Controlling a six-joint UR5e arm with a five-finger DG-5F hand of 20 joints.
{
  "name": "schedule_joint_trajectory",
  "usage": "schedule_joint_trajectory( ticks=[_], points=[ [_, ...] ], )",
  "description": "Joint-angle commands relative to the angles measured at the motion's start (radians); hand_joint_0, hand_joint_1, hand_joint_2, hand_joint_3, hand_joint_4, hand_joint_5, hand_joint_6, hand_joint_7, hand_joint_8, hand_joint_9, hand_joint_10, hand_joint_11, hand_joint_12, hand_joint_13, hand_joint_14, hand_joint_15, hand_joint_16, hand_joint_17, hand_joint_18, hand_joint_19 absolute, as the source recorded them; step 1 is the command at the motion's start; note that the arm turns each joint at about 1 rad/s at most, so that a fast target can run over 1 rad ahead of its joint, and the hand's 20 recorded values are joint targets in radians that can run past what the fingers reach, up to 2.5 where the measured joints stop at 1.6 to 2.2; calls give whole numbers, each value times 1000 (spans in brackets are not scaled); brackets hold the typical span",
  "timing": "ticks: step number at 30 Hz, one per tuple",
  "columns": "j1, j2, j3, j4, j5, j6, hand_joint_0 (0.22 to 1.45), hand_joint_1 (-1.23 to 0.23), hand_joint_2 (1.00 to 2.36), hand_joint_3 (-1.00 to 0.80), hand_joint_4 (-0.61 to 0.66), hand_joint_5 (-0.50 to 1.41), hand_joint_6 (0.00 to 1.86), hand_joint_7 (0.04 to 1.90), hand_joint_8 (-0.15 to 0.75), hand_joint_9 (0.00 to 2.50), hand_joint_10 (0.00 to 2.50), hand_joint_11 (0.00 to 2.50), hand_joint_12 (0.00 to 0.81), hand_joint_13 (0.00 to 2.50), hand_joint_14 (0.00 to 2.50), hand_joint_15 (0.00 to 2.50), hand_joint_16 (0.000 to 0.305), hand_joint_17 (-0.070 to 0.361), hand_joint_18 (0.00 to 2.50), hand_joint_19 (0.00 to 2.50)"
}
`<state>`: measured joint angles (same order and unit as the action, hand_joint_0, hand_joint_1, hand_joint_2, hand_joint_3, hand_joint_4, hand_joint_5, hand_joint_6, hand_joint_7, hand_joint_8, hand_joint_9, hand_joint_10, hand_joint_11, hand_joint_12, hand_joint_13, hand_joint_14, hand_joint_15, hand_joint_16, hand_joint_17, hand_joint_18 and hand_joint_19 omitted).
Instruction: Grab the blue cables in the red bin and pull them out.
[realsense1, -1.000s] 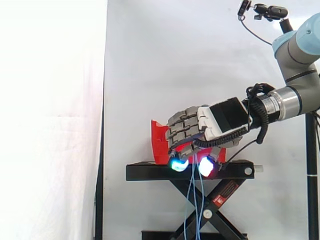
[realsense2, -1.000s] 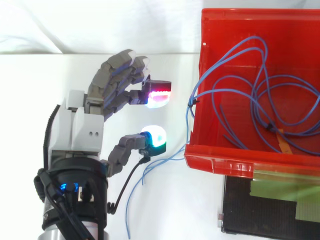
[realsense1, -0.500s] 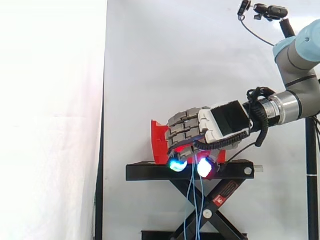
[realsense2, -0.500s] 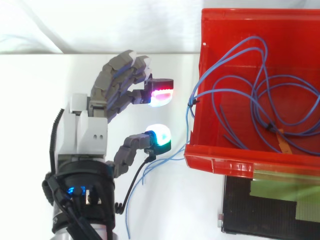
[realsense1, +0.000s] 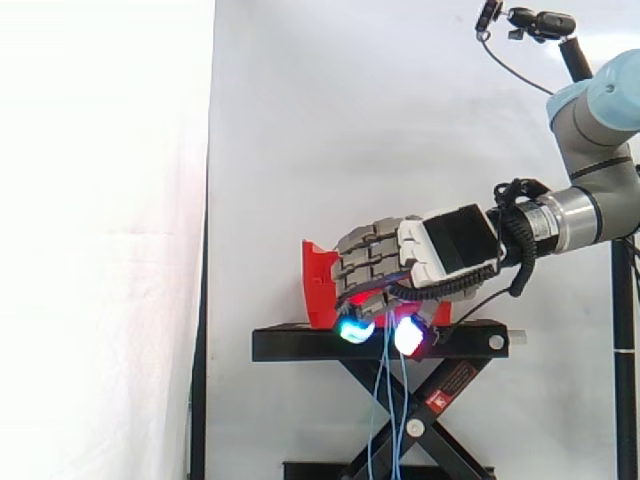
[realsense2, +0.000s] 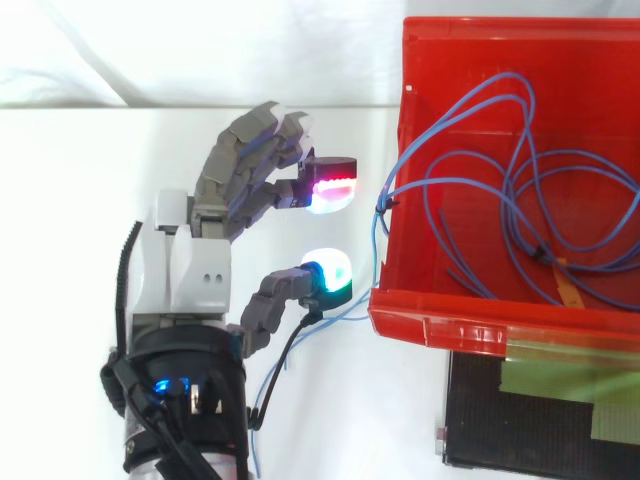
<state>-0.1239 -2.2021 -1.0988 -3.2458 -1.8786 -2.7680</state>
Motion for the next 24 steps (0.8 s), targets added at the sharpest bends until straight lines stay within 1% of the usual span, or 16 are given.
schedule_joint_trajectory(
  ticks=[1, 6, 9, 13, 15, 17, 18, 21, 22, 24],
  points=[
    [-3, 1, -3, 0, -5, 0, 831, -915, 1000, -1000, 233, 775, 6, 638, 278, 633, 18, 481, 352, 544, 17, 416, 45, 102, 410, 540],
    [-2, 1, -3, 3, -10, 0, 833, -914, 1000, -1000, 228, 767, 7, 635, 278, 632, 16, 483, 354, 543, 17, 414, 45, 102, 409, 540],
    [-5, 1, -3, 1, -16, 0, 832, -914, 1000, -1000, 233, 762, 7, 632, 279, 632, 16, 481, 353, 543, 17, 418, 45, 102, 409, 540],
    [-10, 1, -3, 0, -39, -14, 831, -915, 1000, -1000, 233, 760, 8, 620, 278, 633, 17, 483, 353, 544, 17, 418, 45, 102, 410, 548],
    [-14, 1, -3, 0, -68, -31, 831, -915, 1000, -1000, 235, 758, 8, 619, 278, 633, 19, 482, 353, 545, 17, 418, 45, 102, 410, 548],
    [-16, -1, -4, -2, -82, -49, 831, -916, 1000, -1000, 231, 757, 8, 613, 280, 635, 16, 480, 353, 544, 18, 417, 45, 102, 411, 540],
    [-17, 1, -13, 1, -96, -72, 831, -915, 1000, -1000, 229, 756, 8, 616, 280, 634, 17, 483, 354, 544, 18, 413, 45, 102, 411, 548],
    [-23, 1, -29, 11, -108, -104, 831, -915, 1000, -1000, 231, 754, 8, 612, 280, 634, 17, 483, 355, 545, 18, 421, 45, 102, 412, 548],
    [-25, 1, -29, 14, -114, -109, 830, -916, 1000, -1000, 238, 752, 8, 611, 281, 634, 16, 480, 354, 545, 18, 417, 45, 102, 412, 550],
    [-25, 1, -29, 15, -116, -109, 832, -915, 1000, -1000, 237, 750, 9, 609, 280, 634, 17, 479, 355, 546, 17, 414, 45, 102, 414, 550]
  ],
)
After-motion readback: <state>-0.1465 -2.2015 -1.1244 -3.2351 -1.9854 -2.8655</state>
